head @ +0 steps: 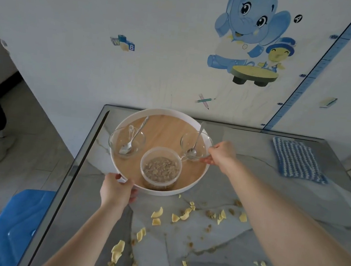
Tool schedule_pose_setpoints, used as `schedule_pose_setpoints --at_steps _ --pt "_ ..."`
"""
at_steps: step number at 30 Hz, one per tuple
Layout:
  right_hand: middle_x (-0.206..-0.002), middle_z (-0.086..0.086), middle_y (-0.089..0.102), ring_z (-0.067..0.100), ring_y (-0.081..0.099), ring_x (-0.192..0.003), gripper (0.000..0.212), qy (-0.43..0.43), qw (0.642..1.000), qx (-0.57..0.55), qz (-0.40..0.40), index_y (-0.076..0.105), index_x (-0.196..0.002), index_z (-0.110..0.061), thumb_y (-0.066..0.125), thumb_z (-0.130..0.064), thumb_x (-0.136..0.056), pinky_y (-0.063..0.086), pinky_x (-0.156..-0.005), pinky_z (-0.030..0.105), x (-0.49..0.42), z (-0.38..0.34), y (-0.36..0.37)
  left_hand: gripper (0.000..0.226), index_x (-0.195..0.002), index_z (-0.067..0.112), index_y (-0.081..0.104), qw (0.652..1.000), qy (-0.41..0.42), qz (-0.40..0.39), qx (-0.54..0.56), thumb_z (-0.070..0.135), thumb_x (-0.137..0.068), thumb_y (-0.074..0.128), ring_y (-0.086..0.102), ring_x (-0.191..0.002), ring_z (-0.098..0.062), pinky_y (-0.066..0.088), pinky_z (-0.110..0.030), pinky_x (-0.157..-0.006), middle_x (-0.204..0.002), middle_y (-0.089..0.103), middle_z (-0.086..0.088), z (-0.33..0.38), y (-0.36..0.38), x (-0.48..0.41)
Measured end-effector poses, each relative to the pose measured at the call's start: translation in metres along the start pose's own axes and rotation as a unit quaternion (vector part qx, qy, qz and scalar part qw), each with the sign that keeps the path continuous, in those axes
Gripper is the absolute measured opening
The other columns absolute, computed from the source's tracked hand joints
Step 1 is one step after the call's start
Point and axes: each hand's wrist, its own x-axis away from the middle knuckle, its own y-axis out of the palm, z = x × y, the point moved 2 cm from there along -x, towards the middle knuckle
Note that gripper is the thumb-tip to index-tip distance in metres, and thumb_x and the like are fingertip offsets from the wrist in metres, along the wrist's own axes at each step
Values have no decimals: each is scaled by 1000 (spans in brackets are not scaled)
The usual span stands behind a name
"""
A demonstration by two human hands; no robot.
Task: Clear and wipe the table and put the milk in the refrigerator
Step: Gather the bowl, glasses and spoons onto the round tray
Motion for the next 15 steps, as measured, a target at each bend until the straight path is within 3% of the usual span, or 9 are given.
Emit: schedule_pose_setpoints --at_steps 4,9,12,15 --pt "-65 19 54 18 58 -31 13 27 999 -15 -7 47 -79 3 44 3 -91 51 -39 23 2 5 -3 38 -121 6 42 1000 -3 0 -11 10 -87 59 64 -72 -26 52 -29 -48 -105 61 -22 -1 -1 -2" --pt "-83 20 58 24 62 -57 8 14 999 -31 -13 50 -94 3 50 -5 -92 56 -59 27 15 9 -5 40 -124 3 43 999 0 2 -43 8 -87 58 64 -81 -28 51 -31 -51 -100 60 -17 3 -1 1" --pt "-90 21 59 25 64 -62 9 -10 1000 -19 8 51 -93 1 52 -8 -92 57 -62 28 29 9 -15 39 -124 2 43 996 19 14 -85 10 -88 56 62 -82 -31 55 -40 -68 -102 59 -18 9 -3 9" --pt "-76 16 59 20 62 -60 9 -31 999 -25 22 56 -96 1 50 -2 -90 57 -69 33 43 8 -29 37 -123 0 43 989 73 35 -126 12 -89 52 57 -100 -37 49 -42 -78 -114 57 -20 18 -4 26"
